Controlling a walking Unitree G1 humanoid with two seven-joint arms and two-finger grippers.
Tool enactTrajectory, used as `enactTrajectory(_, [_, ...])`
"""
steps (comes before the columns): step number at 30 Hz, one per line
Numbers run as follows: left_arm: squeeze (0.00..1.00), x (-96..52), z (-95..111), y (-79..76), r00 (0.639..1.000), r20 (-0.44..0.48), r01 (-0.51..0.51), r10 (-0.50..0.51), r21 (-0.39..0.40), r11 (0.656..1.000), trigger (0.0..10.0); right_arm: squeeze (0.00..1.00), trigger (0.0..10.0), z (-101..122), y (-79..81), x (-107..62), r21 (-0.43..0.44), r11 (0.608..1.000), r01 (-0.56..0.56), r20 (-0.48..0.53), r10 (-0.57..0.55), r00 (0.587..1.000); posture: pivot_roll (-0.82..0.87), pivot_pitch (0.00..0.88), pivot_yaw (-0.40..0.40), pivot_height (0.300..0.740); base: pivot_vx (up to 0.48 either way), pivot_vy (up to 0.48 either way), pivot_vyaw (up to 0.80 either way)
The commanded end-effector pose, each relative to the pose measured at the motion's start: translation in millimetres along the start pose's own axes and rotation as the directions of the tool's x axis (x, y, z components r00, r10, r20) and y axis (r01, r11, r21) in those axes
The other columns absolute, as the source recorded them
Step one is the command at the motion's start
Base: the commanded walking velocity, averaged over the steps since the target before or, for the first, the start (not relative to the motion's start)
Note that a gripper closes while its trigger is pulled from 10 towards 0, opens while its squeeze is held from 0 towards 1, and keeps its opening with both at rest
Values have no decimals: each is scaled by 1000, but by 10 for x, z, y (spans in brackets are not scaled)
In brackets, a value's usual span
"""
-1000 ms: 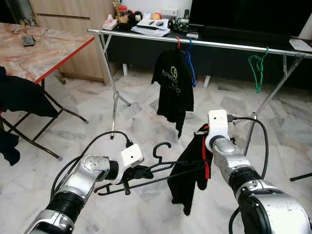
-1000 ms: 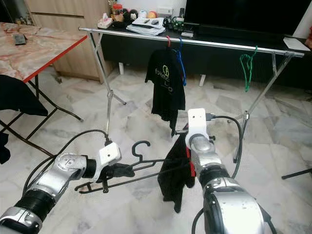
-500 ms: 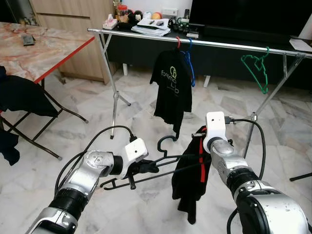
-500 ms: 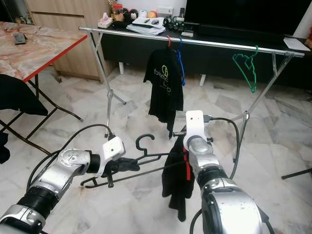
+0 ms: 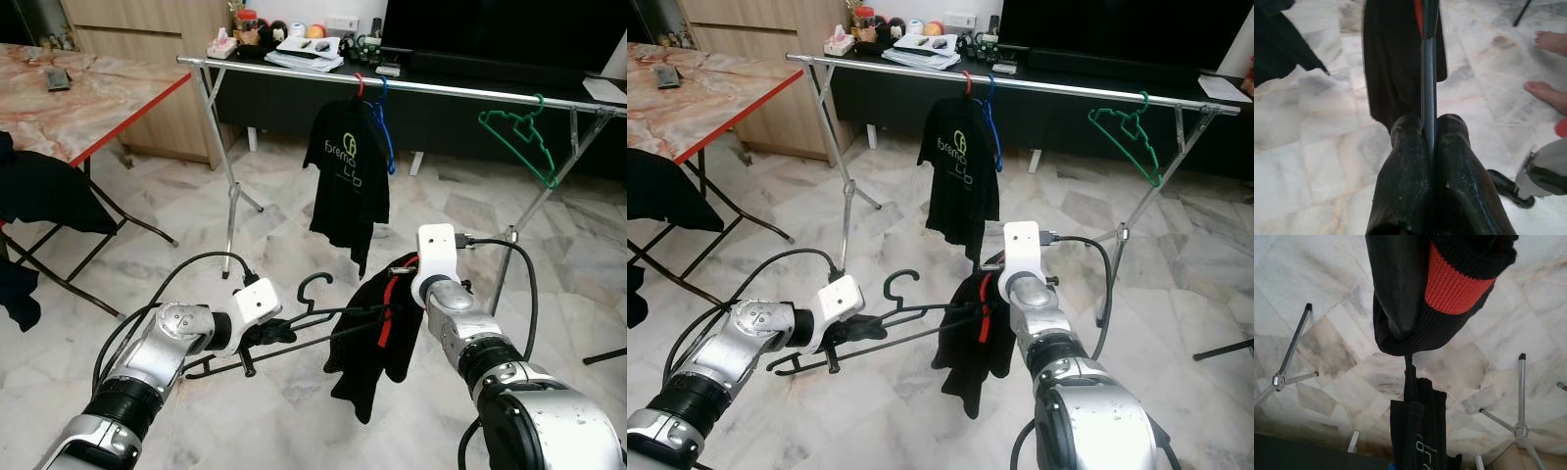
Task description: Hang hanger
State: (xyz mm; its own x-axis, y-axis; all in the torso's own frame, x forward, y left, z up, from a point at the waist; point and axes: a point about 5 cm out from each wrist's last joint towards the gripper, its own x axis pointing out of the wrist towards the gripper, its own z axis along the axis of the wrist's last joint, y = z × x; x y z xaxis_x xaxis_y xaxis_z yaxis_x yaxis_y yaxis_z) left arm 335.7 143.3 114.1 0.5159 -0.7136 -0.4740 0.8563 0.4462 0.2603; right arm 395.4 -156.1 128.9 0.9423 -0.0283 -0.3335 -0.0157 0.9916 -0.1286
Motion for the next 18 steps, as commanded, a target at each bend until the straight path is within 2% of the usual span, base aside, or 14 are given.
enactTrajectory(1, [0, -5, -20, 28, 999, -19, -29, 30, 23, 999, 10000, 0, 10000, 22, -39, 0, 4, 1000, 5, 12, -5, 1000, -14, 80, -48, 740, 0, 0, 0])
enactTrajectory(4, [0, 4, 3, 67, 996, -1, -90, 91, 35, 995, 10000, 0, 10000, 2, -1, -1, -16, 999, -27, 5, 27, 1000, -15, 78, -51, 740, 0, 0, 0])
enactTrajectory(7, [0, 3, 14, 79, 994, 10, -110, 110, 35, 993, 10000, 0, 10000, -15, 1, -3, -30, 999, -31, 1, 31, 1000, -17, 78, -51, 740, 0, 0, 0])
enactTrajectory(14, [0, 19, 61, 70, 990, 64, -126, 125, 10, 992, 10000, 0, 10000, -135, -20, -13, -31, 999, -29, -30, 28, 999, -18, 79, -51, 740, 0, 0, 0])
enactTrajectory(18, [0, 17, 130, 48, 985, 132, -110, 114, -36, 993, 10000, 0, 10000, -185, -2, -19, -39, 998, -49, -48, 47, 998, -17, 79, -51, 740, 0, 0, 0])
